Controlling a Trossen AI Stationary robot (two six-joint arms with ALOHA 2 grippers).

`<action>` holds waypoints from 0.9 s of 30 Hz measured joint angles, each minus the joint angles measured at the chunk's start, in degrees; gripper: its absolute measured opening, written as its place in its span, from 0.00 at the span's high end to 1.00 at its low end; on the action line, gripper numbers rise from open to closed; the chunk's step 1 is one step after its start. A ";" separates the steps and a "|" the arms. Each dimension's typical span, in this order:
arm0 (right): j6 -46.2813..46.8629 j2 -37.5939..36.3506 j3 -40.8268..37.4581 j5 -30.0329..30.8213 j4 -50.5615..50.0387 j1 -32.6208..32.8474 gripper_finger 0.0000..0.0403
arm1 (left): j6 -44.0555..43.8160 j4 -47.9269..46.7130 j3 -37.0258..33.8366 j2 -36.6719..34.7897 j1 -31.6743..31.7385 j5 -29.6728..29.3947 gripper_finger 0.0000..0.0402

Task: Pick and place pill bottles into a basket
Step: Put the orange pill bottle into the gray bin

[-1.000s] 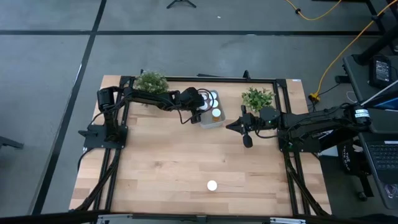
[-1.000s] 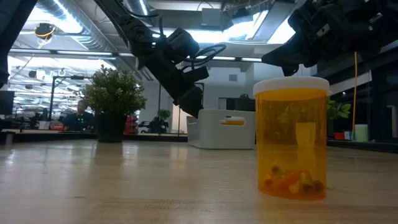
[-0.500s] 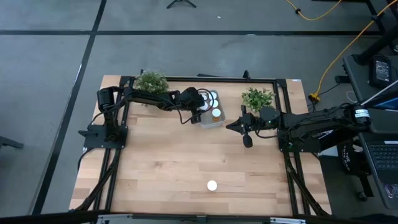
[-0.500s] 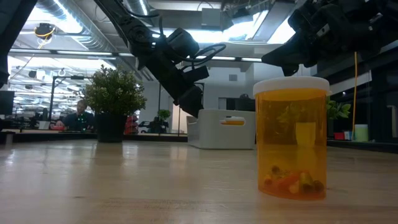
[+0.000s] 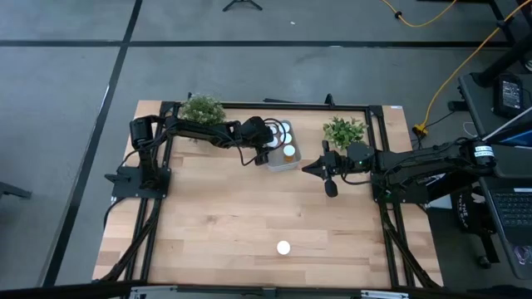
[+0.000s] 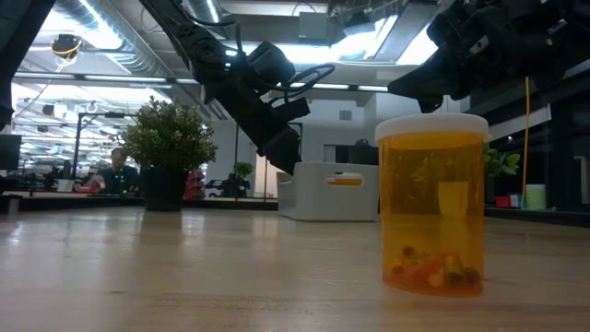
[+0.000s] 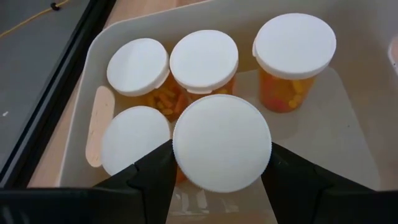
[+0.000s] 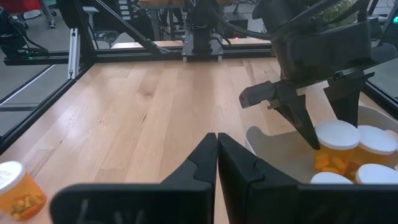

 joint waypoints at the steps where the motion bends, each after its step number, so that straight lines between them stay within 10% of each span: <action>1: 0.00 0.00 0.00 0.00 0.00 0.00 0.96 | 0.00 0.00 0.00 0.00 0.00 0.00 0.48; 27: 0.02 0.00 -0.01 -0.01 -0.13 0.02 0.96 | 0.07 2.95 -0.07 1.20 0.00 -1.64 0.38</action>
